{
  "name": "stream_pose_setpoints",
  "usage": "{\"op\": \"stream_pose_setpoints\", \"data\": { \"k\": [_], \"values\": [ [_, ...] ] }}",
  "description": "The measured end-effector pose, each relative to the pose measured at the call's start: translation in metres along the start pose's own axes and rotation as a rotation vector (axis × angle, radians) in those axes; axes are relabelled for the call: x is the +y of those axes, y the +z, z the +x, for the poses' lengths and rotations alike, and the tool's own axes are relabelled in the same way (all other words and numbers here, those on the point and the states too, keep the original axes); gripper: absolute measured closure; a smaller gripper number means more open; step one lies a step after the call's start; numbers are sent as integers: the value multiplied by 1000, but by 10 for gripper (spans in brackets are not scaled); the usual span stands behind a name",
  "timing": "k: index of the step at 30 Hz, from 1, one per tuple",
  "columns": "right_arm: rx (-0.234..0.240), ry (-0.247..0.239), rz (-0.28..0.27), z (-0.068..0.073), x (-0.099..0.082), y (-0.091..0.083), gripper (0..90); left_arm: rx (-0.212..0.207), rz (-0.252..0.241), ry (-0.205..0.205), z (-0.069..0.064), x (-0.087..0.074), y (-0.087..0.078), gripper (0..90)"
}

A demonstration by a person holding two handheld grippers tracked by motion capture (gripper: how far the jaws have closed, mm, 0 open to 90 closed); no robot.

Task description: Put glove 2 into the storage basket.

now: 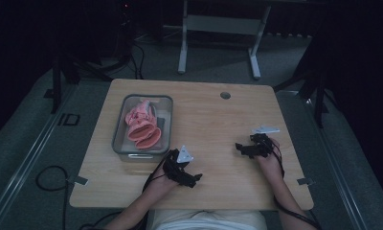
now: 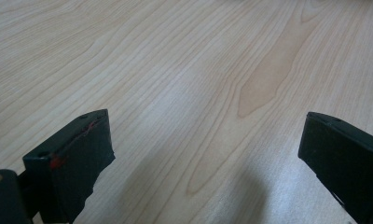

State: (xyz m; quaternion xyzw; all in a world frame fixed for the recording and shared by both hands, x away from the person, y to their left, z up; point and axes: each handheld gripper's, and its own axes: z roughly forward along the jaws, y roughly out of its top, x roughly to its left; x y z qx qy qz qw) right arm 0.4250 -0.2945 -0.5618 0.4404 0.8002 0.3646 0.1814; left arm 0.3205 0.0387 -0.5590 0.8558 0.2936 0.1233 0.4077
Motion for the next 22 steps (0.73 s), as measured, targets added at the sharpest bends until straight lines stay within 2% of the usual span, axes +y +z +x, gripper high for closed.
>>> {"op": "stream_pose_setpoints", "data": {
  "k": [11, 22],
  "values": [
    [-28, 21, -39, -6, 0, -2, 149, 3, -4, 3, 0, -1, 0, 24],
    [-26, 23, -30, -7, 0, -1, 151, 6, -4, 4, -1, -2, 1, 25]
  ]
}}
